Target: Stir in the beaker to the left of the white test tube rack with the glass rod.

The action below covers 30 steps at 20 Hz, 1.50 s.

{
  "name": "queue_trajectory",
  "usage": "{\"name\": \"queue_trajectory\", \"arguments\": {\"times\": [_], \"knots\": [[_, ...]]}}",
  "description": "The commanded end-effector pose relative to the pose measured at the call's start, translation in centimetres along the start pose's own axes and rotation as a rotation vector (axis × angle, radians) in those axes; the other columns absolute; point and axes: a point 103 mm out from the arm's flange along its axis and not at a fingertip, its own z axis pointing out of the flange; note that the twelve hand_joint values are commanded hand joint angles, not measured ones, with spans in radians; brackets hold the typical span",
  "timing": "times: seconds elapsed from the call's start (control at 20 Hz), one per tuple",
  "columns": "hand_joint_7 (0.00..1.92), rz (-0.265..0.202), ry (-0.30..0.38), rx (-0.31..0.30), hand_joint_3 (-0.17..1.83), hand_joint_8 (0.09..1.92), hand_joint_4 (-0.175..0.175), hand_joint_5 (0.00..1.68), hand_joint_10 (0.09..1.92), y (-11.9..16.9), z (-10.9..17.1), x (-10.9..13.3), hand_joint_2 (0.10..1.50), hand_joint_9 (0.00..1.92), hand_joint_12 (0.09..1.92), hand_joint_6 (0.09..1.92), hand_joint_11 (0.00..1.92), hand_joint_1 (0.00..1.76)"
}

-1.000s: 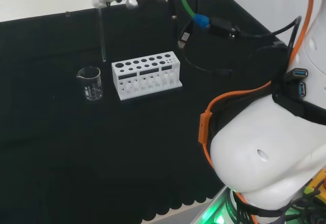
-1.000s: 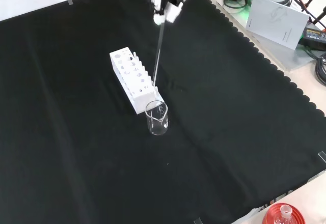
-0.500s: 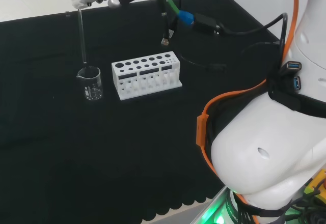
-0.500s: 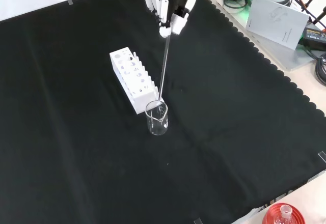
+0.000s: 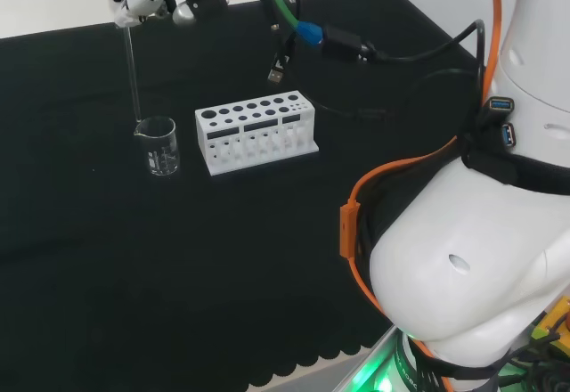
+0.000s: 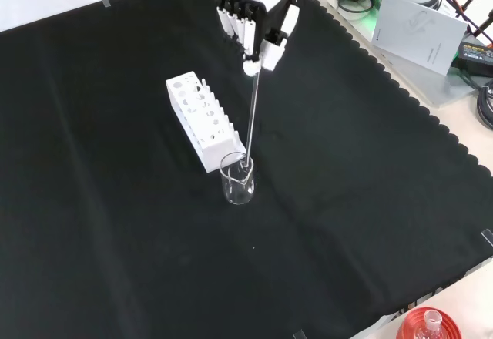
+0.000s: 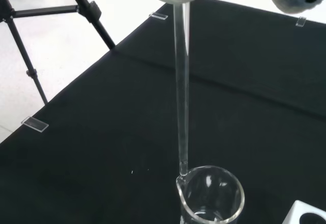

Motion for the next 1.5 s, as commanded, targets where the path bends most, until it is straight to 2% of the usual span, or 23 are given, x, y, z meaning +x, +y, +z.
{"name": "queue_trajectory", "arguments": {"times": [0.05, 0.8, 1.5], "knots": [[1.65, 0.008, 0.003, 0.014, -0.17, 0.09, -0.175, 1.46, 0.12, 0.4, 0.7, -0.9, 1.01, 1.79, 0.40, 0.09, 1.68, 1.33], [1.65, 0.059, 0.004, 0.009, -0.17, 0.09, -0.175, 1.46, 0.12, 0.2, 0.3, -5.0, 1.01, 1.79, 0.39, 0.09, 1.68, 1.33], [1.65, 0.065, -0.005, 0.026, -0.17, 0.09, -0.175, 1.46, 0.11, 0.3, 1.1, -4.7, 1.01, 1.79, 0.39, 0.09, 1.68, 1.33]]}}
